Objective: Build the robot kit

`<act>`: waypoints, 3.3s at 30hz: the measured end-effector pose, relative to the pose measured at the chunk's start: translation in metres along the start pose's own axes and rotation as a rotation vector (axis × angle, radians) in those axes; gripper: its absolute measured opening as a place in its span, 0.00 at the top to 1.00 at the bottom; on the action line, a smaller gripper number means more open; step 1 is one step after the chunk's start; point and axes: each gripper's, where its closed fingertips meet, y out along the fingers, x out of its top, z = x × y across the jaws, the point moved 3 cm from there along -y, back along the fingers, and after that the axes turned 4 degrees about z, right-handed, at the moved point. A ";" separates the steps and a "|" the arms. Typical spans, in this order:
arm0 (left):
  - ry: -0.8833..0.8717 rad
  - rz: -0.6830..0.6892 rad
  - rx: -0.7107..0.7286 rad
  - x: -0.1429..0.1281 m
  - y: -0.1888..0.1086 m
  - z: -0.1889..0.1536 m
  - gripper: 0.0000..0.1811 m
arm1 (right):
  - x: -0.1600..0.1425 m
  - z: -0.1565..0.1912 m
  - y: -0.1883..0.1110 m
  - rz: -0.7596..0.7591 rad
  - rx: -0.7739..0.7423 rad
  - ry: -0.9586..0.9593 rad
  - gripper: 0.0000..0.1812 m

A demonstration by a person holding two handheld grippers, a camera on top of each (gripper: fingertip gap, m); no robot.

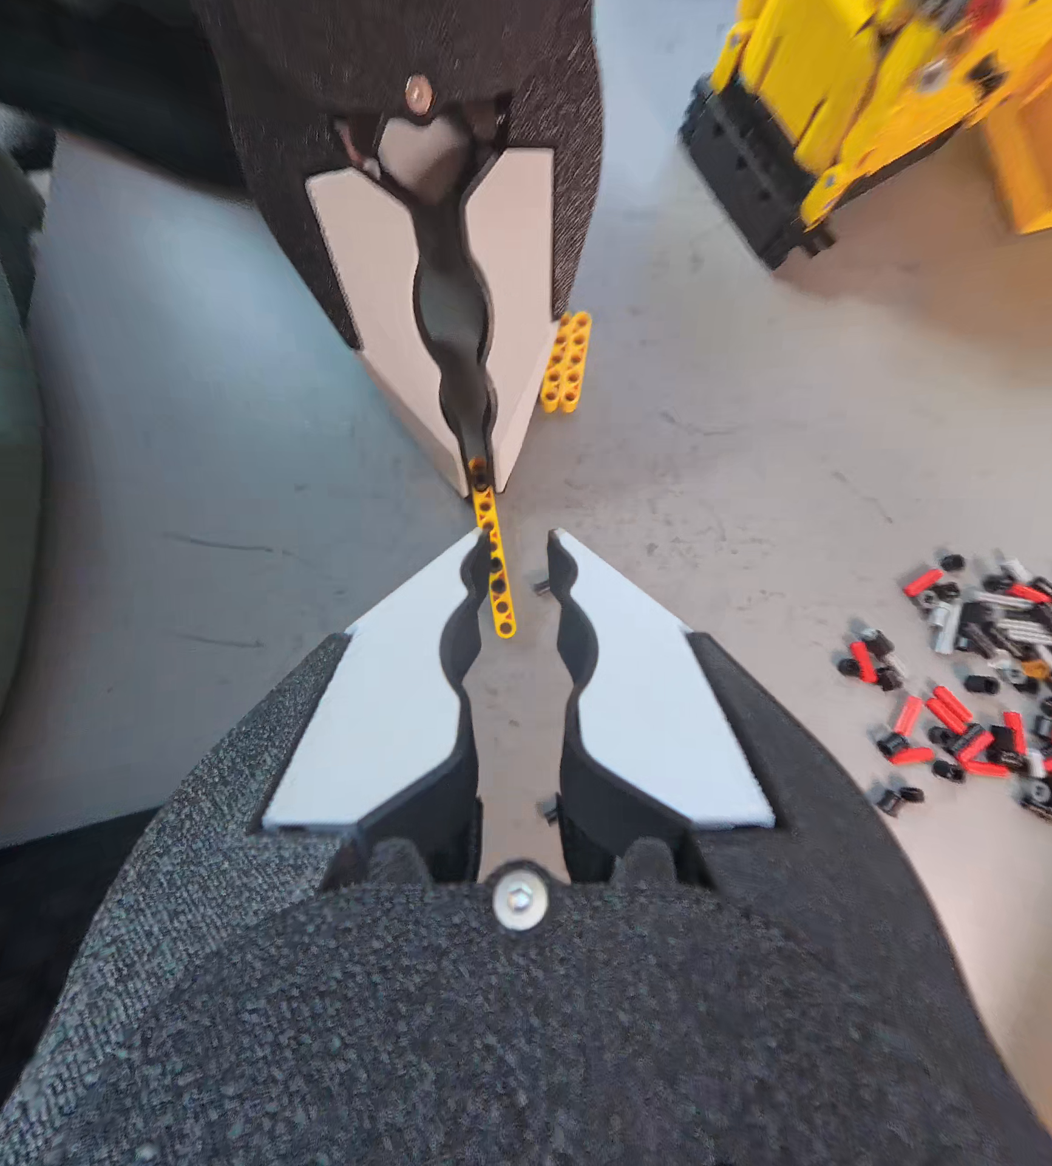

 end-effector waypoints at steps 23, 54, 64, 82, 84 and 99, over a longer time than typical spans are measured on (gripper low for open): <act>-0.144 -0.545 0.276 0.031 -0.073 0.053 0.83 | -0.025 -0.054 -0.070 -0.776 -0.520 0.222 0.91; -0.200 -0.474 0.324 0.014 -0.076 0.064 0.81 | -0.023 -0.058 -0.071 -0.821 -0.556 0.241 0.91; -0.158 -0.422 0.331 0.014 -0.069 0.060 0.81 | -0.060 -0.089 -0.105 -0.665 -0.671 0.382 0.93; -0.057 -0.305 0.343 0.013 -0.051 0.050 0.84 | -0.051 -0.053 0.011 0.019 -0.080 0.324 0.91; -0.058 -0.306 0.338 0.013 -0.051 0.049 0.84 | -0.050 -0.053 0.013 0.027 -0.069 0.330 0.91; -0.017 -0.254 0.324 0.011 -0.043 0.042 0.85 | -0.032 -0.022 0.029 0.111 0.024 0.233 0.98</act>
